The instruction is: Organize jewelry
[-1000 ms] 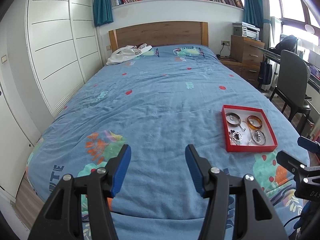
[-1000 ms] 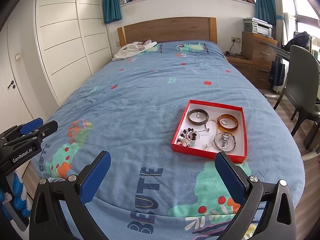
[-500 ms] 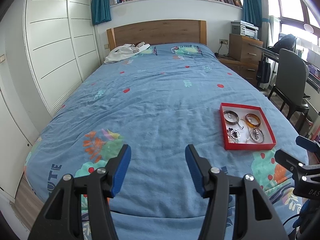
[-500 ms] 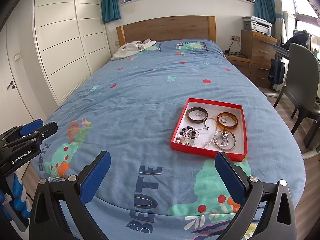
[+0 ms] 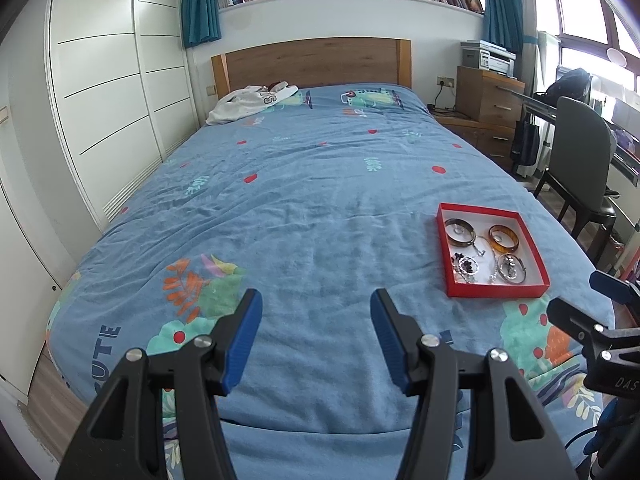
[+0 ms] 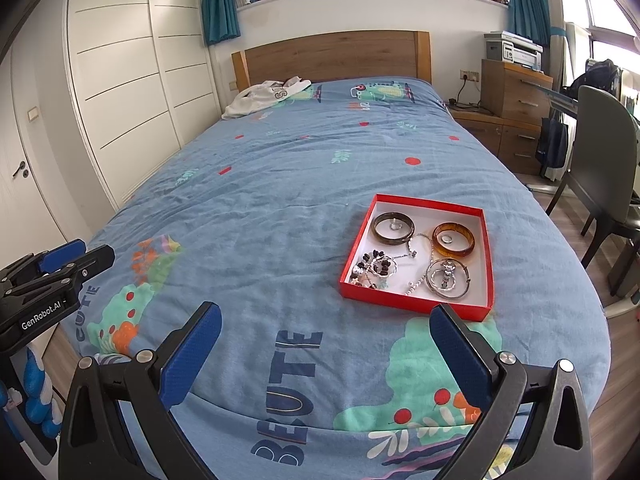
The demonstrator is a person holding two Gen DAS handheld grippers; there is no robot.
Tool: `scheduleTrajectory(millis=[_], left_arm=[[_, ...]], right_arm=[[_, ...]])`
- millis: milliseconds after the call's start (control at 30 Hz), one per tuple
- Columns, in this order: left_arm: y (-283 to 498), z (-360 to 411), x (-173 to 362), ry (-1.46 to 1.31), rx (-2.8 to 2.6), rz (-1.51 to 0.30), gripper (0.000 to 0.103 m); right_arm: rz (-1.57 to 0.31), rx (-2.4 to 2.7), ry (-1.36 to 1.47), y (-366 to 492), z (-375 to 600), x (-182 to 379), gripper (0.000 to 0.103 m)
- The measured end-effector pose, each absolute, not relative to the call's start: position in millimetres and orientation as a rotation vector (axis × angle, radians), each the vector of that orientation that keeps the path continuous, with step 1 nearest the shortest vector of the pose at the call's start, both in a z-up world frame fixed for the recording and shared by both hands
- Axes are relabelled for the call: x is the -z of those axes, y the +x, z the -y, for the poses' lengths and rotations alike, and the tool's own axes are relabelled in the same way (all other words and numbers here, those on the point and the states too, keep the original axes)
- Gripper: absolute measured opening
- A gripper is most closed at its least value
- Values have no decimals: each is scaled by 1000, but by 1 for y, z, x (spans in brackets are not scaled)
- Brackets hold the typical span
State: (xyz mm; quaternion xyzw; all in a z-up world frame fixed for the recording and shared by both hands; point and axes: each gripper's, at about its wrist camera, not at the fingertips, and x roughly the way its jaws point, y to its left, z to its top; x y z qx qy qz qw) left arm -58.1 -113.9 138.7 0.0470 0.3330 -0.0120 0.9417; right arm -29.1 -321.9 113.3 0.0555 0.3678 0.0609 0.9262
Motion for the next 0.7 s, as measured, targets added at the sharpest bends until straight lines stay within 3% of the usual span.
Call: scheduleTrajectory(millis=[700], left_arm=[[-56,110,-137,87,42,-693,54]], right_arm=[[-756,-124,111,-29,321,-112,102]])
